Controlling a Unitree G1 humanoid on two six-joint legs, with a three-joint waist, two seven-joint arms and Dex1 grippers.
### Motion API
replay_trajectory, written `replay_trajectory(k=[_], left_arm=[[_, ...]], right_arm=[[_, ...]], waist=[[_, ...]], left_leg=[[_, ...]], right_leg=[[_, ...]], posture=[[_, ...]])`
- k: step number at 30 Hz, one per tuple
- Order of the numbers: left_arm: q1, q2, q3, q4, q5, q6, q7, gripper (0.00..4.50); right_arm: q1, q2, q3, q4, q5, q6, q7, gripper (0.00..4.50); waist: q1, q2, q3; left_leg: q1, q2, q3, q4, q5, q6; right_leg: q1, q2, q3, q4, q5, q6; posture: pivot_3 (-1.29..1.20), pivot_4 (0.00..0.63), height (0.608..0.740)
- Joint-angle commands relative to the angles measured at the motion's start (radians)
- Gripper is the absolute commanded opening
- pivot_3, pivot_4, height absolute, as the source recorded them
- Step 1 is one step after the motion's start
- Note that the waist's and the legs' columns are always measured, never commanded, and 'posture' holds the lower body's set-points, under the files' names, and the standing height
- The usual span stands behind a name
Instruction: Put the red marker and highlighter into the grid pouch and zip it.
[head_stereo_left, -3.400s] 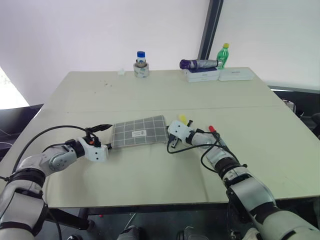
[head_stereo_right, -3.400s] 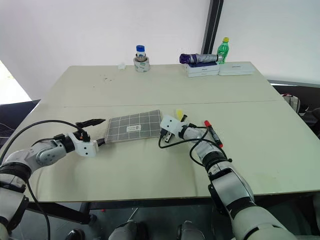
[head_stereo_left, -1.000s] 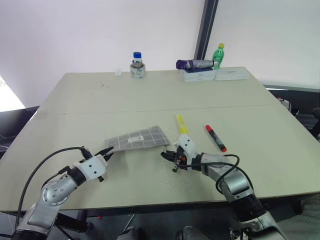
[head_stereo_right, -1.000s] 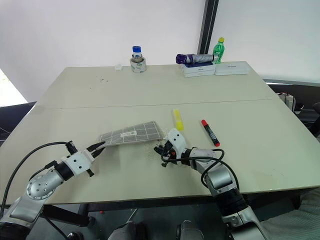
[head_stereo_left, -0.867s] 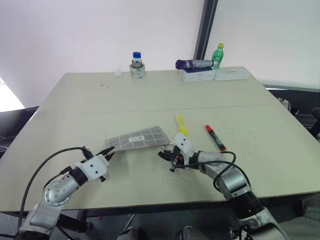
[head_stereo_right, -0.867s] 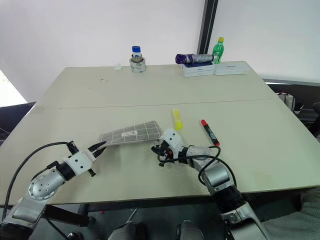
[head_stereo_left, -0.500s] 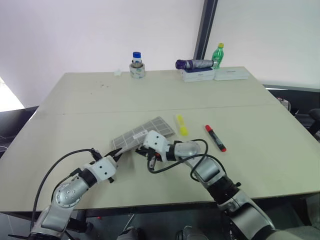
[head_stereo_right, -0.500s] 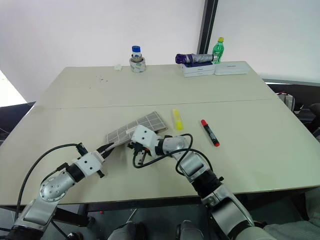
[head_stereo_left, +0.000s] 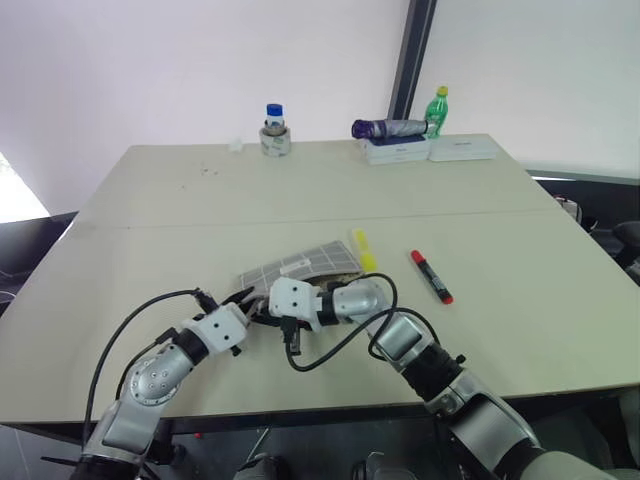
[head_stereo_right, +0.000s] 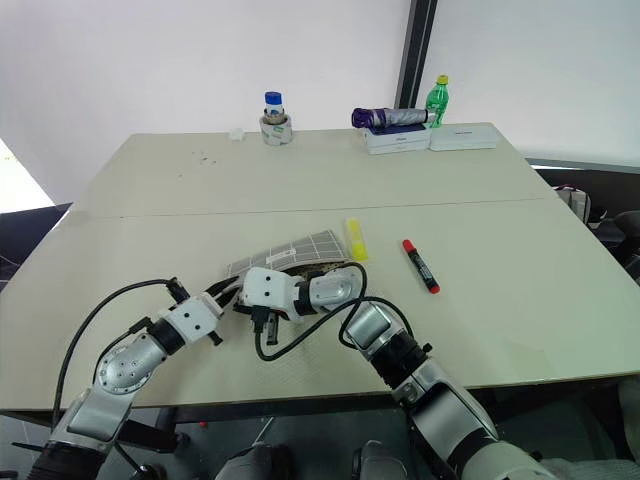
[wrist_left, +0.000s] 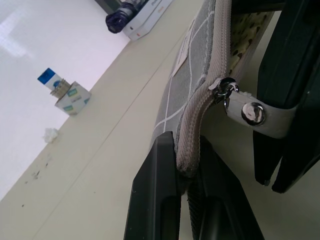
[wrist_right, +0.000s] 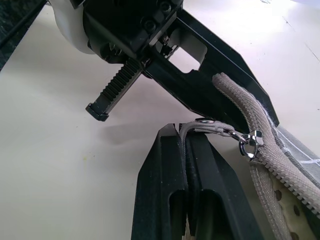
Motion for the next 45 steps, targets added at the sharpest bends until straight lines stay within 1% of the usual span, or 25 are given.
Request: replay_trajectory(k=[1,3,8,11,12,16,18,21,25,27,29,33,35,40,42,43,44,45], left_arm=[[-0.016,0.000,0.009,-0.010,0.009,-0.010,0.025,0.00],[-0.017,-0.004,0.017,-0.009,-0.003,-0.011,0.031,0.00],[-0.026,0.021,0.033,0.018,-0.005,-0.030,0.033,0.00],[-0.028,0.039,0.057,0.033,-0.020,-0.039,0.035,0.00],[-0.026,0.043,0.063,0.032,-0.024,-0.045,0.038,0.00],[-0.017,0.046,0.083,0.033,-0.019,-0.050,0.061,0.00],[-0.013,0.047,0.093,0.039,-0.006,-0.049,0.080,0.00],[-0.009,0.048,0.099,0.039,0.005,-0.042,0.102,0.00],[-0.004,0.042,0.101,0.043,0.020,-0.017,0.130,0.00],[-0.004,0.038,0.095,0.048,0.032,-0.004,0.143,0.00],[-0.005,0.028,0.088,0.051,0.032,0.006,0.150,0.00],[-0.005,0.019,0.078,0.049,0.046,0.024,0.156,0.00],[-0.005,0.015,0.074,0.048,0.048,0.027,0.155,0.00],[-0.007,0.010,0.072,0.033,0.053,0.040,0.154,0.00],[-0.006,0.010,0.071,0.030,0.054,0.043,0.153,0.00],[-0.006,0.009,0.071,0.029,0.054,0.045,0.154,0.00],[-0.006,0.009,0.071,0.029,0.053,0.046,0.155,0.00],[-0.006,0.010,0.070,0.028,0.054,0.047,0.156,0.00]], right_arm=[[0.014,0.002,-0.057,-0.060,0.080,0.039,0.043,1.00],[0.034,-0.018,-0.072,-0.098,0.101,0.069,0.058,1.92],[0.105,-0.081,-0.110,-0.199,0.139,0.120,0.073,4.46],[0.147,-0.136,-0.151,-0.271,0.180,0.105,0.106,4.46],[0.160,-0.156,-0.165,-0.295,0.203,0.108,0.125,4.46],[0.204,-0.233,-0.255,-0.336,0.286,0.130,0.159,4.46],[0.207,-0.241,-0.319,-0.328,0.327,0.174,0.122,4.46],[0.187,-0.233,-0.377,-0.278,0.285,0.172,0.002,4.46],[0.155,-0.162,-0.441,-0.203,0.194,0.197,-0.282,4.46],[0.146,-0.124,-0.457,-0.178,0.152,0.214,-0.404,4.46],[0.141,-0.110,-0.443,-0.146,0.095,0.239,-0.487,4.46],[0.113,-0.074,-0.451,-0.062,0.059,0.286,-0.598,4.46],[0.089,-0.051,-0.466,-0.017,0.070,0.322,-0.629,4.46],[0.037,-0.020,-0.484,0.101,0.071,0.329,-0.691,4.46],[0.029,-0.024,-0.478,0.142,0.065,0.328,-0.687,3.94],[0.032,-0.028,-0.470,0.151,0.059,0.319,-0.679,3.61],[0.033,-0.031,-0.463,0.155,0.054,0.312,-0.674,3.19],[0.036,-0.032,-0.463,0.154,0.057,0.308,-0.667,2.63]], waist=[[0.001,0.000,0.000],[0.002,0.000,0.000],[0.002,0.000,0.000],[0.001,0.000,0.000],[0.001,0.000,0.000],[0.004,0.000,0.000],[0.004,-0.001,0.000],[0.004,-0.001,0.000],[0.001,-0.001,0.000],[0.000,-0.001,0.000],[0.000,0.000,0.000],[0.001,-0.001,0.000],[-0.001,-0.001,0.000],[-0.004,0.000,0.000],[-0.003,0.000,0.000],[-0.003,0.000,0.000],[-0.002,0.000,0.000],[-0.002,0.000,0.000]], left_leg=[[0.000,0.000,0.000,0.000,0.000,0.000],[0.000,0.000,0.000,0.000,0.000,0.000],[0.000,0.000,-0.001,0.000,0.000,0.000],[0.000,0.000,-0.001,0.000,-0.001,0.001],[0.000,0.000,-0.001,0.000,-0.003,0.005],[0.000,0.000,-0.001,0.000,-0.003,0.006],[0.000,0.000,-0.001,0.000,-0.003,0.006],[0.000,0.000,-0.001,0.000,-0.004,0.006],[0.000,0.000,-0.001,0.000,-0.003,0.006],[0.000,0.000,-0.001,-0.001,-0.002,0.003],[0.000,0.000,0.000,-0.001,0.000,0.000],[0.000,0.000,0.000,-0.001,0.000,0.000],[0.000,0.000,0.000,-0.001,0.000,0.000],[0.000,0.000,0.000,-0.001,0.000,0.000],[0.000,0.000,0.000,-0.001,0.000,0.000],[0.000,0.000,0.000,-0.001,0.000,0.000],[0.000,0.000,0.000,-0.001,0.000,0.000],[0.000,0.000,0.000,-0.001,0.000,0.000]], right_leg=[[0.000,0.000,0.000,0.000,0.000,0.000],[0.000,0.000,0.000,0.000,0.000,0.000],[0.000,-0.001,0.000,0.000,0.000,0.000],[0.000,-0.001,0.000,0.000,0.000,0.000],[0.000,-0.001,0.000,0.000,0.000,0.000],[0.001,-0.001,0.000,-0.001,0.000,0.000],[0.001,-0.001,0.000,-0.001,0.000,0.000],[0.001,-0.001,0.000,-0.001,0.000,0.000],[0.000,-0.001,0.000,-0.001,0.000,0.000],[0.000,-0.001,0.000,-0.001,0.000,0.000],[0.000,-0.001,0.000,-0.001,0.000,0.000],[0.000,-0.001,0.000,-0.001,0.000,0.000],[0.000,-0.001,0.000,-0.001,0.000,0.000],[0.000,0.000,0.000,-0.001,0.000,0.000],[0.000,0.000,0.000,-0.001,0.000,0.000],[0.000,0.000,0.000,-0.001,0.000,0.000],[0.000,0.000,0.000,-0.001,0.000,0.000],[0.000,-0.001,0.000,-0.001,0.000,0.000]], posture=[[0.00,0.150,0.740],[0.00,0.150,0.740],[0.00,0.150,0.740],[0.00,0.150,0.740],[0.00,0.150,0.740],[0.00,0.150,0.740],[0.00,0.150,0.740],[0.00,0.150,0.740],[0.00,0.150,0.740],[0.00,0.150,0.740],[0.00,0.150,0.740],[0.00,0.150,0.740],[0.00,0.150,0.740],[0.00,0.150,0.740],[0.00,0.150,0.740],[0.00,0.150,0.740],[0.00,0.150,0.740],[0.00,0.150,0.740]])
